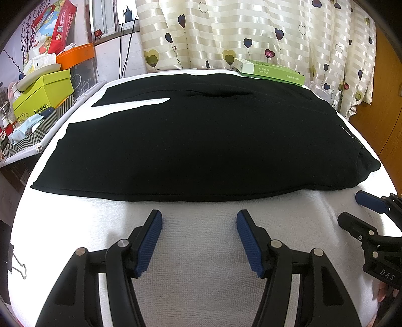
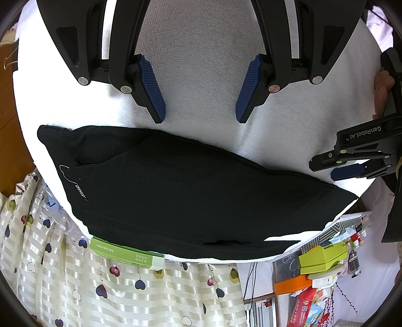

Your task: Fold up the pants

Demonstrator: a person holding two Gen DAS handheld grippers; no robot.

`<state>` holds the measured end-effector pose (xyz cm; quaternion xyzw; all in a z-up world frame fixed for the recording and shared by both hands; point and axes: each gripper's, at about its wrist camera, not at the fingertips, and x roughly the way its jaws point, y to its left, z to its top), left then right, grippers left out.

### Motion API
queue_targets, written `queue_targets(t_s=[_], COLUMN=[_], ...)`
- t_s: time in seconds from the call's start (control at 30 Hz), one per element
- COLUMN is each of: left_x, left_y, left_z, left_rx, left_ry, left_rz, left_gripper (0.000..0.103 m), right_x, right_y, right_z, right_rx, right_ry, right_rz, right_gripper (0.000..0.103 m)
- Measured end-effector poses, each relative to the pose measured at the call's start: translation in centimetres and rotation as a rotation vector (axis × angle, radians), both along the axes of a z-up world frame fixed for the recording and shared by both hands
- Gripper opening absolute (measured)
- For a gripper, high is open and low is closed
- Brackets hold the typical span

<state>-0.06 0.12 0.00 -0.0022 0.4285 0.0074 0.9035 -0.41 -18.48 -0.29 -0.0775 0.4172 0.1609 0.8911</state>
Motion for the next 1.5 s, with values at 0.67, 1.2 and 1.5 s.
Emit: queue_targets(t_s=[0.67,1.2,1.5], left_x=[0.0,0.1,-0.2], left_y=[0.0,0.0,0.3], left_z=[0.0,-0.1,0.3], left_rx=[0.001,0.006,-0.009], left_ry=[0.000,0.000,0.028], left_rz=[0.000,0.000,0.013], left_gripper=[0.064,0.064,0.064], right_x=[0.0,-0.1,-0.7], right_y=[0.0,0.0,0.1], right_z=[0.0,-0.1,1.4], right_rx=[0.001,0.002,0.034], right_ry=[0.000,0.002,0.017], right_rz=[0.000,0.010,0.076], right_gripper=[0.059,0.059,0.059])
